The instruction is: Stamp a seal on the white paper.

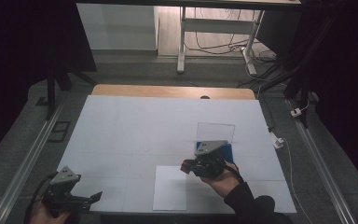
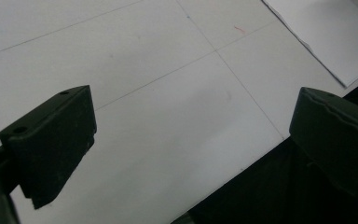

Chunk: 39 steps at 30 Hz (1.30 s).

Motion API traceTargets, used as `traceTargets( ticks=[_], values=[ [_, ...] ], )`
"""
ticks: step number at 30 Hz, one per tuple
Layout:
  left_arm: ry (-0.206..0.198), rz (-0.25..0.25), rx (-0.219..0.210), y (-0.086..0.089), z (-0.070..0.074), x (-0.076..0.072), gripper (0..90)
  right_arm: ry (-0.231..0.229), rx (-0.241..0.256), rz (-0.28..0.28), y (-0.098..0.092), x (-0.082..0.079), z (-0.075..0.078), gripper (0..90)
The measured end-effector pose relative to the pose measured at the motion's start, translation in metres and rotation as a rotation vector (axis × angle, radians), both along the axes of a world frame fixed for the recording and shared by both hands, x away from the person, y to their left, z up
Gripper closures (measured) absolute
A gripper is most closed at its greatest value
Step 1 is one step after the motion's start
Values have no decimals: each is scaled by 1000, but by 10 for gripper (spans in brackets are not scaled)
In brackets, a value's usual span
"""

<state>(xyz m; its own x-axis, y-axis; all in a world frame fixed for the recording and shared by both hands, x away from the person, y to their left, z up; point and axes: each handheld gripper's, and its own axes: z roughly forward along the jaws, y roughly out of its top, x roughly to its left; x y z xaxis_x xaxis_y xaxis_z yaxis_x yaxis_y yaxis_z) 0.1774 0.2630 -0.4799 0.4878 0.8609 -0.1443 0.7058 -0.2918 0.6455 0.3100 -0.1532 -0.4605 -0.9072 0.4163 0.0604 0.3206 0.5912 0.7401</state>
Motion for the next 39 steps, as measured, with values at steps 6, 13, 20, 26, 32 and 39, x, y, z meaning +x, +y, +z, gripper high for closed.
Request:
traceTargets(
  ticks=[6, 13, 20, 26, 32, 39],
  values=[
    [0, 0, 0, 0, 0, 0, 10, 5, -8, 22, 8, -3, -3, 802],
    [1, 0, -2, 0, 0, 0, 10, 6, -20, 53, 19, -7, -9, 802],
    [2, 1, -3, 0, 0, 0, 10, 7, -43, 86, 29, -11, -15, 803],
    [3, 1, -4, 0, 0, 0, 10, 9, -76, 120, 38, -14, -24, 802],
    [4, 1, -5, 1, 0, 0, 10, 9, -106, 146, 44, -14, -33, 802],
    [4, 1, -4, 1, 0, 0, 10, 7, -115, 162, 48, -14, -39, 802]
  ],
)
